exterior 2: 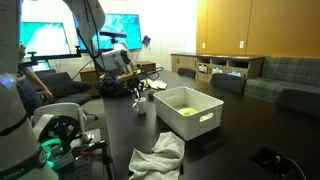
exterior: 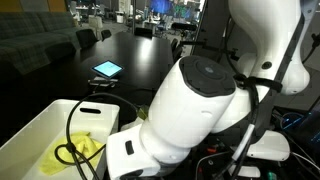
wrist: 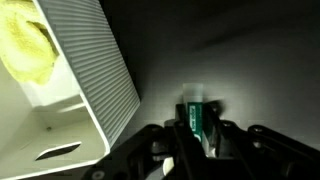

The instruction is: Pick up the yellow towel and put it in the bucket, pick up the marker and put it in the cup, pick up the white towel and put it in the bucket, finally pick up the black masking tape and put it in the cup

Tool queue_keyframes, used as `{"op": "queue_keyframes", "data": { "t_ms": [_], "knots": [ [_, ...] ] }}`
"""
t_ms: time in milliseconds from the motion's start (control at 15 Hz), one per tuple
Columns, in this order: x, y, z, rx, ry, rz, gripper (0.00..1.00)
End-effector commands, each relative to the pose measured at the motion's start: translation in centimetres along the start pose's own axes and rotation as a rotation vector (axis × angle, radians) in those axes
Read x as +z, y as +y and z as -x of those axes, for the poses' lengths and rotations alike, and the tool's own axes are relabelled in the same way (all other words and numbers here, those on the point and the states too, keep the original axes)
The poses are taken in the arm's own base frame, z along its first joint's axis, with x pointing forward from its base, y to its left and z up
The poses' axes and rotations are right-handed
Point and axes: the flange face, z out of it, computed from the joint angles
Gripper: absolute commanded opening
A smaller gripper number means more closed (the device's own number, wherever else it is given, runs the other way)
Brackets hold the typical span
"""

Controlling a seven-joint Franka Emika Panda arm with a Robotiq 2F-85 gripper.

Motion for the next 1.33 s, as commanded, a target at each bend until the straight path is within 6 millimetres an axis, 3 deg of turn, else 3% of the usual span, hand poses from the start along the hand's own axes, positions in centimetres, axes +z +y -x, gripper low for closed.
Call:
{"op": "queue_keyframes", "data": {
  "t_ms": [0,467,867,1267],
  "knots": [
    [-0.1,-0.1,-2.9,0.032,0.005,0.031,0.15],
    [0.6,-1.8,-6.9,0.133,0.057,0.017,0.15],
    [0.4,-2.9,-8.8,0.226,0.145,-0.005,0.15],
    [1.4,-2.8,-9.9,0.358,0.219,-0.019,0.15]
  ]
}}
